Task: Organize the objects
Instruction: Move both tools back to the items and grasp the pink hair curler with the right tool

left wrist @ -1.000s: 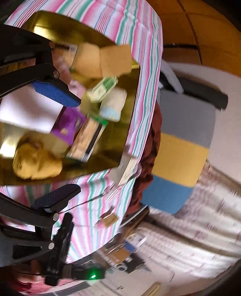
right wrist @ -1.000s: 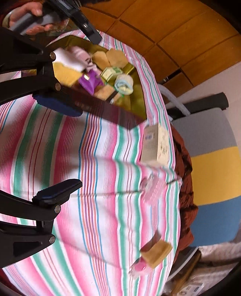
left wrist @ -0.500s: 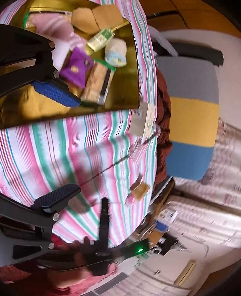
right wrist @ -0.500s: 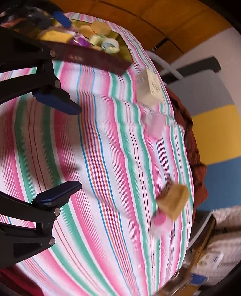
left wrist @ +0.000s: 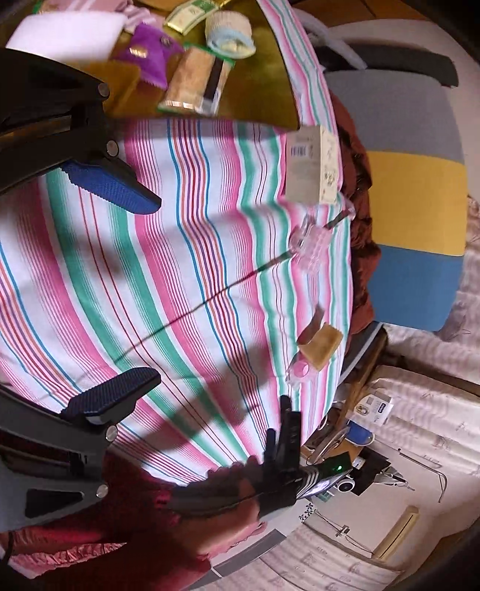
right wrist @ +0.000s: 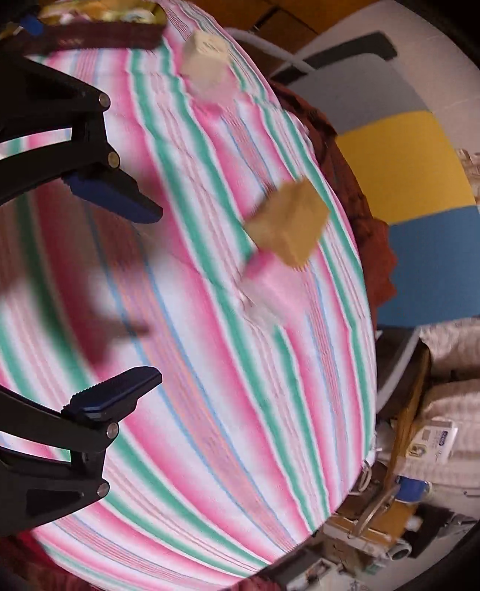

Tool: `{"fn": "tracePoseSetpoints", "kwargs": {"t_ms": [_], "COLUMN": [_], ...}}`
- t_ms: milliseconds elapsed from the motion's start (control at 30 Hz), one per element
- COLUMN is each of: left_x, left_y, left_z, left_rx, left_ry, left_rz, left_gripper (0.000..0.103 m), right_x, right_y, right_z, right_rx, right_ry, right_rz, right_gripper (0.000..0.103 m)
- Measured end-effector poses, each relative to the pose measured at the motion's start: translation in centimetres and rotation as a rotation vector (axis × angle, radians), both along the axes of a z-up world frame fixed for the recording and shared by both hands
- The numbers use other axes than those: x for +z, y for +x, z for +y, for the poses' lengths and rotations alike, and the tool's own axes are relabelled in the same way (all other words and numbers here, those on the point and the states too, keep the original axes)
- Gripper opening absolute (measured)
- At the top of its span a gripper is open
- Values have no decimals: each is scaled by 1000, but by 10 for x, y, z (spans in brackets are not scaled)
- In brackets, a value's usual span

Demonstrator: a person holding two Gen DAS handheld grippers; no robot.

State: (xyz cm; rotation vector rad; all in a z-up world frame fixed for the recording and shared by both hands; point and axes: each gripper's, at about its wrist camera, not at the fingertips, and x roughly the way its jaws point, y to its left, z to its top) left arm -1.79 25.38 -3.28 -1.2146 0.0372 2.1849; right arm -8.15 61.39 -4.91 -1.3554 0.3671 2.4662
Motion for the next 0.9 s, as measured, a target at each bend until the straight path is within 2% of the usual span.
{"fn": "tracePoseSetpoints", "kwargs": {"t_ms": [67,367,500,600,733,800,833,900], "left_x": [-3,-17,-21,-23,-24,-22,-21,-20], "left_y": [-2,-14,-26,-36,-47,-51,-54,-61], "left_z": [7,23,32,42,61,70,76,85], "left_rx": [-8,-19,-6,-2,-17,-26,-29,-26], "left_ry": [-3,-50,-65,-66,-62,-56,-56,-49], "left_rz": [-15,-54,-64,-68,-65,-53,-44,-37], "left_gripper": [86,86,86,86,86,86,86,86], "right_x": [-1,-19,-30,-39,-42,-42,-40,-36], "right_y": [-12,-68,-80,-84,-89,-90,-91,-91], "right_z": [10,28,31,28,19,15,14,14], "right_rx": [18,184,263,322,387,392,397,371], "right_ry": [28,139,143,106,35,0,-15,-48], "right_rz": [21,68,87,116,120,107,88,57], "right_gripper": [89,92,92,90,69,63,57,54]}}
